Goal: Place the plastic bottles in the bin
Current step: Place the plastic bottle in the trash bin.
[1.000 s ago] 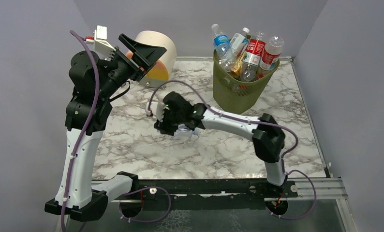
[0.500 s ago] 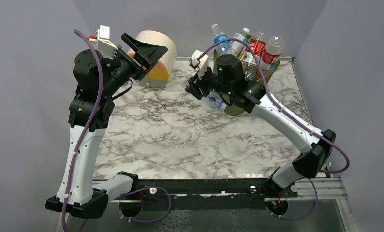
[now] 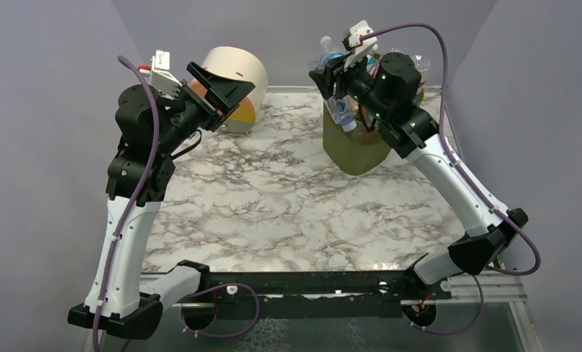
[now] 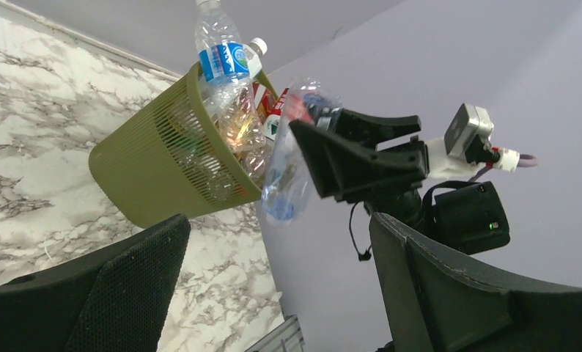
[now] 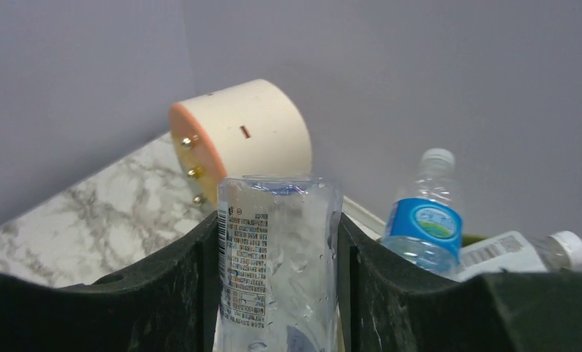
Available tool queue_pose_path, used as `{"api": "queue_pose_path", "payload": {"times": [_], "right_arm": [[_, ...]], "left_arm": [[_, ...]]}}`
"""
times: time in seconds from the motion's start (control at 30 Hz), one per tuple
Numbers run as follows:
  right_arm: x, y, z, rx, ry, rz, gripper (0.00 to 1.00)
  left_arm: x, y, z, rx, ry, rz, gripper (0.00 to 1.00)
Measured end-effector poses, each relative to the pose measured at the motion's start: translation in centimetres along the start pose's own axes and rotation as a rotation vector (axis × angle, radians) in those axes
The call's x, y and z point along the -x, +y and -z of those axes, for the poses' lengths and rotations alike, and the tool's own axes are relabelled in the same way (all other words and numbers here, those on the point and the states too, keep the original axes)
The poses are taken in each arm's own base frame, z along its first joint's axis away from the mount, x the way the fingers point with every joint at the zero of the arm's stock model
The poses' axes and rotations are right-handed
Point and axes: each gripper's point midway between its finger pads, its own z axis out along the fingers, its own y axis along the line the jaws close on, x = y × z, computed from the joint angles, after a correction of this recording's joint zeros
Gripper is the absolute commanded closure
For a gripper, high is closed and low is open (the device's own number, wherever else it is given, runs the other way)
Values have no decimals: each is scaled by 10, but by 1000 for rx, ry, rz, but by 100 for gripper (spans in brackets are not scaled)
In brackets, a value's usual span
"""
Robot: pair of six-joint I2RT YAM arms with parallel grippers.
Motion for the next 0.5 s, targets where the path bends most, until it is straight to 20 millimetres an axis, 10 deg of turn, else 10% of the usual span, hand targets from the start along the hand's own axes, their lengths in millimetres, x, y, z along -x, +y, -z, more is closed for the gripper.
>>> {"api": "queue_pose_path", "payload": {"times": [0.5], "right_arm": [[-16,-98,-2,-236,-145,-52,48]], "left_arm": [[-4,5,0,10,6,4,1]]}}
